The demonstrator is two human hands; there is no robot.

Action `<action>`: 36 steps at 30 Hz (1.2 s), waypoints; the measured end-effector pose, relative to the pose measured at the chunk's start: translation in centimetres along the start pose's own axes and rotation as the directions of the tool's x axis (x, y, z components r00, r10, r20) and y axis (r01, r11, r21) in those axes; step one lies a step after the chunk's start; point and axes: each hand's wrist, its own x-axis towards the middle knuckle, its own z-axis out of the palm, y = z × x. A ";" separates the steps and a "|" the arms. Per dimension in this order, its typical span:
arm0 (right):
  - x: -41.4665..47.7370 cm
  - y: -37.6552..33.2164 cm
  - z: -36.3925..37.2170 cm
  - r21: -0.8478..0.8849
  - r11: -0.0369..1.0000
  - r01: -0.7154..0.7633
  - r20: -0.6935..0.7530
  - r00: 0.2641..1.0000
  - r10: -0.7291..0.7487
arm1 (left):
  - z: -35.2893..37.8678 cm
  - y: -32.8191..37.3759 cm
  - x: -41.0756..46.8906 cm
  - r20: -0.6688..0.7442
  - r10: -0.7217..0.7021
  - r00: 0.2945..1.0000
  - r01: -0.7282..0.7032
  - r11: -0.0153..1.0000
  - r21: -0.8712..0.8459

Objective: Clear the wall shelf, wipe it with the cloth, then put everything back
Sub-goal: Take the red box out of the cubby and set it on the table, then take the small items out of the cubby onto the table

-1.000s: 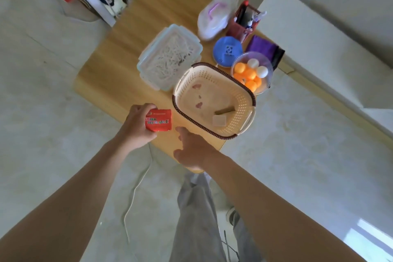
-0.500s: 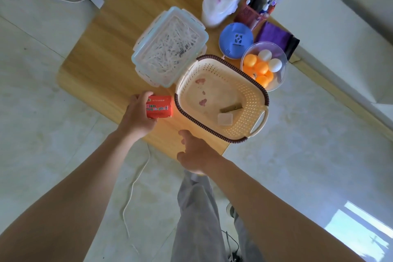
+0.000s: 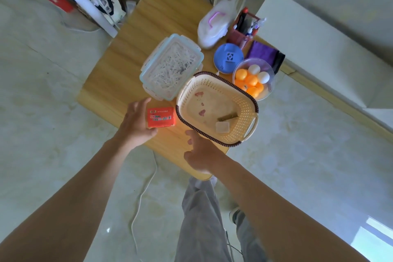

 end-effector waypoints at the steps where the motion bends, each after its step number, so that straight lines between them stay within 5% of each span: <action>1: -0.9 -0.1 -0.5 0.003 1.000 0.012 -0.014 1.000 -0.012 | -0.7 0.5 -0.5 -0.012 -0.011 1.000 0.011 1.000 0.002; 8: -8.7 2.0 -4.7 0.068 0.995 0.072 -0.161 0.985 -0.060 | -3.9 8.3 -4.6 -0.046 0.034 0.998 -0.031 0.997 0.067; 15: -18.8 11.1 -9.1 0.191 0.971 0.141 -0.406 0.912 -0.053 | -0.9 22.3 -10.0 0.061 0.343 0.937 -0.348 0.916 0.197; 24: -32.6 29.3 -12.8 0.368 0.912 0.183 -0.658 0.744 0.116 | 11.3 40.2 -19.4 0.288 0.577 0.764 -0.645 0.693 0.324; 36: -47.3 50.8 -10.9 0.561 0.779 0.279 -0.781 0.490 0.387 | 28.5 58.1 -33.7 0.548 0.667 0.506 -0.863 0.386 0.326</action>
